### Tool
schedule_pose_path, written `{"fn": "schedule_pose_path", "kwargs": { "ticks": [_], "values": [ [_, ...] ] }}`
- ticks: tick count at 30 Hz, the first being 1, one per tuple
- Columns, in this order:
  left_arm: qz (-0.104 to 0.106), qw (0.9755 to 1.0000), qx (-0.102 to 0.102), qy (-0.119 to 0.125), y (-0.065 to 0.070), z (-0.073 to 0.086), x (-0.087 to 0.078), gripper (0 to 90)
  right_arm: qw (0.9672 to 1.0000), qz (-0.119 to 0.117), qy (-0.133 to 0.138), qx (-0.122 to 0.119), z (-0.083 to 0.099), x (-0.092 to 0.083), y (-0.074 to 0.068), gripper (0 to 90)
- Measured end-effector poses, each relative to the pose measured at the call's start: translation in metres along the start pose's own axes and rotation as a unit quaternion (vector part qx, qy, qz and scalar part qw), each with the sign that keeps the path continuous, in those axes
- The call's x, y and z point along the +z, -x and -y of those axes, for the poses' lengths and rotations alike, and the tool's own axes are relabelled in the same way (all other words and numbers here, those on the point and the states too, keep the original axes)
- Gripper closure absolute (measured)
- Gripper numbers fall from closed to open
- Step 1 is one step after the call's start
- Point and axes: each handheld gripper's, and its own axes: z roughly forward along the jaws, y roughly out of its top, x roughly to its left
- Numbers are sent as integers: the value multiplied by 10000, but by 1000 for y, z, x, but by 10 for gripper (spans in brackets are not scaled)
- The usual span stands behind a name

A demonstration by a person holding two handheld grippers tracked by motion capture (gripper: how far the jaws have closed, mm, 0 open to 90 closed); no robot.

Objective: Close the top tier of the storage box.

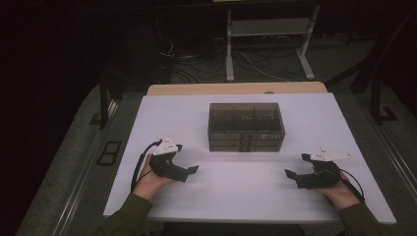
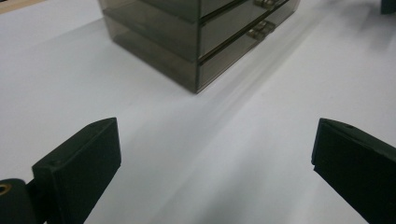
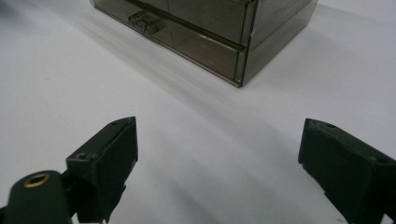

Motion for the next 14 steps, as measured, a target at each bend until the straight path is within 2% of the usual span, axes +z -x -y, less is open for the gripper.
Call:
{"fn": "schedule_pose_path", "kwargs": {
  "ticks": [4, 6, 10, 14],
  "values": [
    [-31, 9998, -162, 114, -1, 10, -5, 0, 10000, 11, -19, 12, 0, 0, -1, 113],
    [3, 9998, -201, 66, 1, 16, -6, 0, 10000, 12, -16, 2, 0, 0, -1, 113],
    [57, 9997, -258, 5, 2, 21, -4, 0, 10000, 28, 0, -18, 0, -1, -1, 113],
    [0, 9998, -209, -3, 2, 20, -4, 0, 10000, 19, -1, -21, 0, -1, -1, 113]
  ]
}}
